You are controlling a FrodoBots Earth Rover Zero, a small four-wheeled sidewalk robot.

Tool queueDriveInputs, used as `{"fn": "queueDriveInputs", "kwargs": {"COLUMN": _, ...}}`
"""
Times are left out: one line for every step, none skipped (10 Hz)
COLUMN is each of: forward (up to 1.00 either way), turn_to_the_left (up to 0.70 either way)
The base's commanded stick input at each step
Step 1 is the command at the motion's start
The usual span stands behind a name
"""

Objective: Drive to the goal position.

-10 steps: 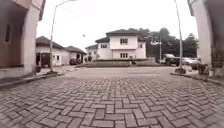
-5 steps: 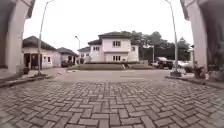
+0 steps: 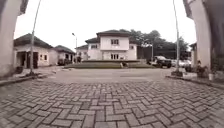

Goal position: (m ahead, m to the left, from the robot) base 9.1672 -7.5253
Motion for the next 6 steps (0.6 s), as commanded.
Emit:
{"fn": "queueDriveInputs", "kwargs": {"forward": 0.70, "turn_to_the_left": 0.00}}
{"fn": "queueDriveInputs", "kwargs": {"forward": 0.70, "turn_to_the_left": 0.00}}
{"fn": "queueDriveInputs", "kwargs": {"forward": 0.70, "turn_to_the_left": 0.00}}
{"fn": "queueDriveInputs", "kwargs": {"forward": 0.70, "turn_to_the_left": 0.00}}
{"fn": "queueDriveInputs", "kwargs": {"forward": 0.70, "turn_to_the_left": 0.00}}
{"fn": "queueDriveInputs", "kwargs": {"forward": 0.70, "turn_to_the_left": 0.00}}
